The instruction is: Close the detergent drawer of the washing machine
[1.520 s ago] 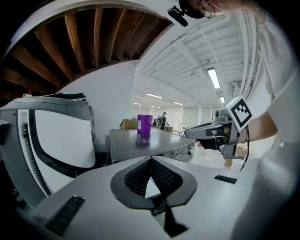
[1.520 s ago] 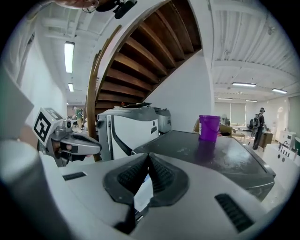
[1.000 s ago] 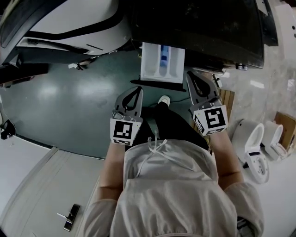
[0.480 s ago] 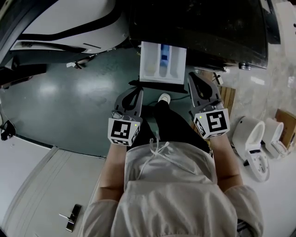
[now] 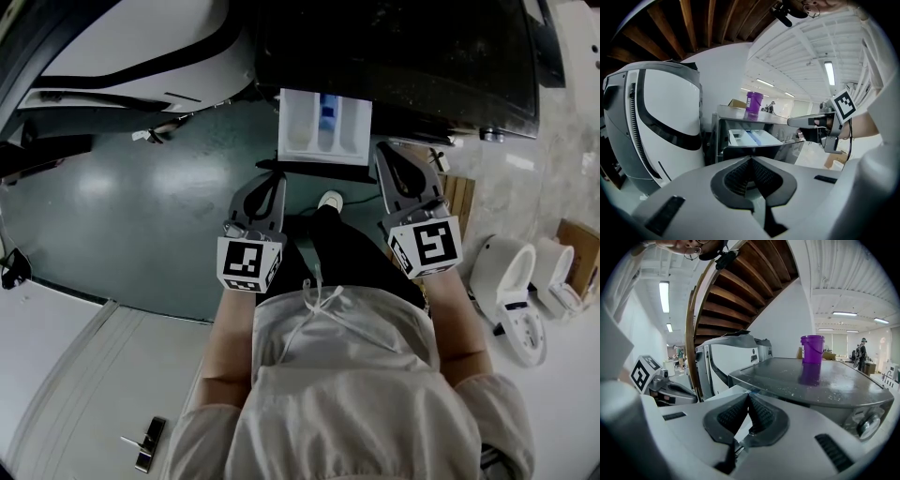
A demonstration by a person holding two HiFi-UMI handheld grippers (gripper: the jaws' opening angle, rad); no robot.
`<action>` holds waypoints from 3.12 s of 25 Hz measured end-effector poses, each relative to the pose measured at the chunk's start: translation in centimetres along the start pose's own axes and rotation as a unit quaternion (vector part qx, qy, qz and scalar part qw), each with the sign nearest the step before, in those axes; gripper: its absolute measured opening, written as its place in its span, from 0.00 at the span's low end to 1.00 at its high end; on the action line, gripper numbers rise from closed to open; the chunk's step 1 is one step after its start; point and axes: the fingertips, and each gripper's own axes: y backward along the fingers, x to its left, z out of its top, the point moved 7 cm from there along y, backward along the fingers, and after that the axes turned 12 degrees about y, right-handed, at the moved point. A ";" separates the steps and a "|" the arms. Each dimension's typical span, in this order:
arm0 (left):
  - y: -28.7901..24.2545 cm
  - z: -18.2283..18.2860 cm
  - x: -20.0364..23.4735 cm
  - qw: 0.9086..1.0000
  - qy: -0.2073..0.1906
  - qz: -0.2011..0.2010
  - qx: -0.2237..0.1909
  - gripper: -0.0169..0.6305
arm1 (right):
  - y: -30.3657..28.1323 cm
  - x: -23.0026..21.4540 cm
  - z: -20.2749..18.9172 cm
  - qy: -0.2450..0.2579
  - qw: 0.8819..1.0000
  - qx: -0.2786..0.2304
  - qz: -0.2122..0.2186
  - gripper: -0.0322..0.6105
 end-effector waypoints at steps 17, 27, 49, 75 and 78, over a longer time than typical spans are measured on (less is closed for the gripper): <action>-3.7 2.4 1.0 1.000 -0.020 0.014 -0.004 0.05 | -1.3 -1.4 0.0 -0.001 1.000 -0.006 -0.001 0.06; -6.8 3.5 2.0 0.999 -0.037 0.016 0.023 0.05 | -2.9 -2.0 0.5 -0.007 1.000 -0.013 0.002 0.06; -10.4 6.3 3.1 0.998 0.024 0.048 0.021 0.05 | -4.3 -4.5 0.9 -0.012 1.000 -0.009 -0.011 0.06; -8.8 8.6 0.9 0.999 -0.039 -0.033 0.016 0.05 | -1.9 -4.0 2.8 -0.002 0.999 -0.020 -0.037 0.06; -6.9 10.0 -0.9 0.997 -0.054 -0.054 0.000 0.05 | -0.7 -3.6 3.9 -0.001 0.999 -0.030 -0.036 0.06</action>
